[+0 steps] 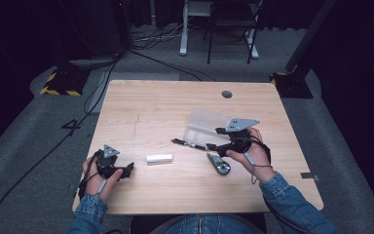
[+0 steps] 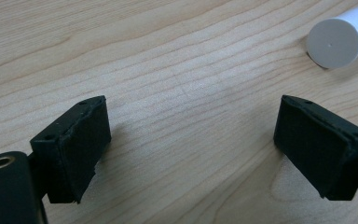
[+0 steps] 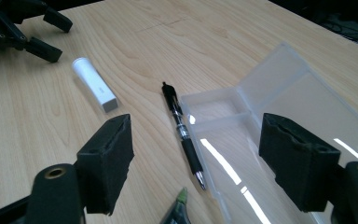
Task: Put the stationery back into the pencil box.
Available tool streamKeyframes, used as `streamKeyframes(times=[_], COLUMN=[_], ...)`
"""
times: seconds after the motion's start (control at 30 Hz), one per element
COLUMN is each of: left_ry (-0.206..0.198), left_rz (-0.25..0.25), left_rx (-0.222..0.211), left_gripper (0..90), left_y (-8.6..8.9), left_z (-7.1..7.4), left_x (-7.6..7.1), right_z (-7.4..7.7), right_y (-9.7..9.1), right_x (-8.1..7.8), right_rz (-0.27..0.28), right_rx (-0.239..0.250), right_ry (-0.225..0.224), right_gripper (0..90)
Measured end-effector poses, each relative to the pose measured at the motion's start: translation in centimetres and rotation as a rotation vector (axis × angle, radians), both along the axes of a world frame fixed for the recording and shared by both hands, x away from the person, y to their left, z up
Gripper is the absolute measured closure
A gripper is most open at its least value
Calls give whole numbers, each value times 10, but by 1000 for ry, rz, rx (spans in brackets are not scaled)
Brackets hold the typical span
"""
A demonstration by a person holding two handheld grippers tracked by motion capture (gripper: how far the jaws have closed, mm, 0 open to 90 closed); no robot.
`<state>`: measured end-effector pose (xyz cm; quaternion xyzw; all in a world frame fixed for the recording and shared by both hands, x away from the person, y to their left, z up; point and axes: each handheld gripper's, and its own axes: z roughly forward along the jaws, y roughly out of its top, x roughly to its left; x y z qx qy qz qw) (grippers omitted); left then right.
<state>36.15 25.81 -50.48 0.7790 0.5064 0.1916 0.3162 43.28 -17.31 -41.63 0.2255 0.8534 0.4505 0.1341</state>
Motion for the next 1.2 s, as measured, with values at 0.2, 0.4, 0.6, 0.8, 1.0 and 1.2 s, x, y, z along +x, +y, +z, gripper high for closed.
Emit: streamKeyframes(times=[0.2, 0.4, 0.6, 0.8, 1.0, 1.2], left_ry=[0, 0, -1, -1, 2, 2], left_rz=[0, 0, 0, 1, 6, 6], left_rx=[0, 0, 1, -2, -7, -7], left_gripper=[111, 111, 112, 112, 112, 112], left_y=[0, 0, 0, 0, 0, 0], left_z=[0, 0, 0, 0, 0, 0], left_x=[0, 0, 0, 0, -3, -3], right_z=[-4, -11, -20, -31, -40, -43], right_y=[20, 37, 51, 61, 66, 71], right_x=[3, 8, 14, 18, 23, 26], right_rz=[53, 74, 115, 117, 112, 121], right_rx=[7, -15, -7, -43, -76, -102], right_ry=[41, 59, 58, 58, 68, 67], right_gripper=[350, 417, 452, 453, 472, 516])
